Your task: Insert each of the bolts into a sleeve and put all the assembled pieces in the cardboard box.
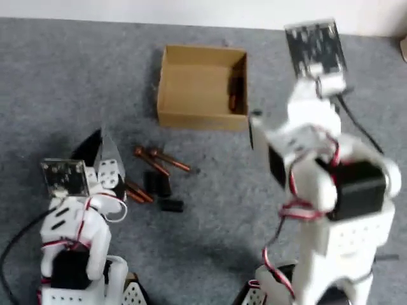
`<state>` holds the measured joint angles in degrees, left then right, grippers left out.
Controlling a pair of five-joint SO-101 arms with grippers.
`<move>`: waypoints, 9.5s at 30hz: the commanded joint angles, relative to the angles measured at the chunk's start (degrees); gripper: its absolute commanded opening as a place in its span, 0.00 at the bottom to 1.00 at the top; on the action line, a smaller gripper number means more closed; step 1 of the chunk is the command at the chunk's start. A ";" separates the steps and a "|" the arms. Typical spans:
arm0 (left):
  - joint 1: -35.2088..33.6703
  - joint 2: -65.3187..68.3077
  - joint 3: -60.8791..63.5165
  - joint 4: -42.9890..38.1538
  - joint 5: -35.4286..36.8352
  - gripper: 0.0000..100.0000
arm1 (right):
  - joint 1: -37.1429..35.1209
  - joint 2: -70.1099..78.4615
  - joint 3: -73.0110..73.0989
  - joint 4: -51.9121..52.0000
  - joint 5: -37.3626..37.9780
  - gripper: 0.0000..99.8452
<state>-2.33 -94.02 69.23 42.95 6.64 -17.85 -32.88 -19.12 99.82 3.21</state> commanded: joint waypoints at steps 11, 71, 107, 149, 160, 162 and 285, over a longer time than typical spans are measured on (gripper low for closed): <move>2.15 99.47 -71.87 -0.97 -0.35 0.01 | -0.22 -45.67 61.85 -20.88 6.24 0.39; 11.74 177.45 -162.95 21.36 -12.22 0.01 | 1.63 -53.58 109.67 -56.92 8.53 0.39; -7.60 98.42 -121.98 59.78 -12.22 0.01 | 1.89 -53.58 112.66 -62.02 8.53 0.39; -3.03 66.15 -11.82 -3.96 -11.96 0.01 | -25.45 -52.97 105.98 -47.08 8.88 0.39; -12.62 54.81 -6.20 -5.27 -7.03 0.01 | -32.04 -18.24 81.45 -50.07 16.88 0.33; -15.96 53.05 -5.14 -6.24 -4.40 0.01 | -33.10 -9.10 75.74 -51.47 18.90 0.33; -6.20 60.18 -11.12 8.09 32.18 0.13 | -18.77 -9.10 84.88 -72.13 14.51 0.00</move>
<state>-4.79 -32.57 58.59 50.51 40.40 -37.45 -40.79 66.07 29.49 18.24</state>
